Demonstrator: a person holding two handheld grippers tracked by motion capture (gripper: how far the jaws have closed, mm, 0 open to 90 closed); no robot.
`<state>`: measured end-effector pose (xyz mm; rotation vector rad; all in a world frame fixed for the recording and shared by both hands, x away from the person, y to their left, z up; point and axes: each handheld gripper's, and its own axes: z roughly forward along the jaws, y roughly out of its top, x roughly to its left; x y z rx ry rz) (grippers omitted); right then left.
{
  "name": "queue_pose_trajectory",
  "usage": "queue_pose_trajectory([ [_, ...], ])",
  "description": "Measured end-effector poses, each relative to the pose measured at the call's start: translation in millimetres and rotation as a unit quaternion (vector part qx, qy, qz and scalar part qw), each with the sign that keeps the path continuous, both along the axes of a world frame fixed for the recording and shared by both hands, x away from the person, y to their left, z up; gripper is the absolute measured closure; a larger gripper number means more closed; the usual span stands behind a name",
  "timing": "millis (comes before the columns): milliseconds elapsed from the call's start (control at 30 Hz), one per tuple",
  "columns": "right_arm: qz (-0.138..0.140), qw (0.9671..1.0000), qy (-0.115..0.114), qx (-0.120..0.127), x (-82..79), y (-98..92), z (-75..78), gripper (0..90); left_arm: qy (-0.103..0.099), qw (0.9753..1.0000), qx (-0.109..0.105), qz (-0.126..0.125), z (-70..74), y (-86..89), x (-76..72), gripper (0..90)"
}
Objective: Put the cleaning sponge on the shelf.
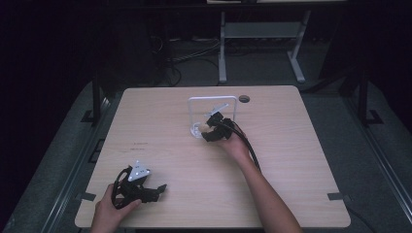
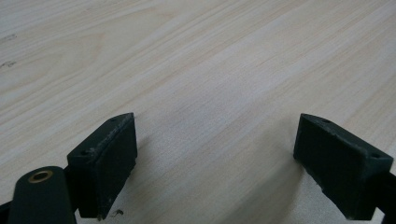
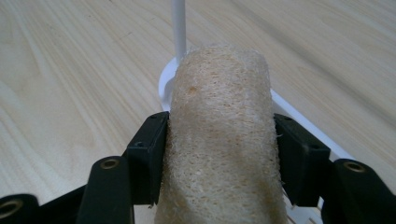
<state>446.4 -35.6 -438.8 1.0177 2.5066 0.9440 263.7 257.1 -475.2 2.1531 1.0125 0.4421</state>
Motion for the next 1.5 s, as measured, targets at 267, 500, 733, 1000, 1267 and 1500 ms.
queue_pose_trajectory([
  [267,-0.007,0.9999,0.006,-0.009,8.8,3.4,-7.5,40.6,0.001,1.0000,0.000,0.000,0.1,0.1,0.0,12.9],
  [500,-0.009,0.9998,0.010,-0.012,12.6,5.4,-10.6,40.5,0.001,1.0000,0.000,0.000,0.1,0.1,0.0,12.9],
  [733,-0.014,0.9997,0.018,-0.012,14.7,4.7,-14.9,39.8,0.001,1.0000,0.000,0.000,0.1,0.0,0.0,12.9],
  [1000,-0.009,0.9999,0.008,-0.008,10.7,2.8,-8.5,34.7,0.000,1.0000,0.000,0.000,0.0,0.0,0.0,12.9],
  [1267,-0.006,0.9999,-0.013,0.000,-2.4,-7.1,10.8,35.6,0.000,1.0000,0.000,0.000,0.1,0.0,0.0,12.9],
  [1500,0.006,0.9996,-0.019,0.018,-20.9,-18.5,27.7,43.3,0.001,1.0000,0.001,-0.001,0.1,0.1,0.0,12.9],
])
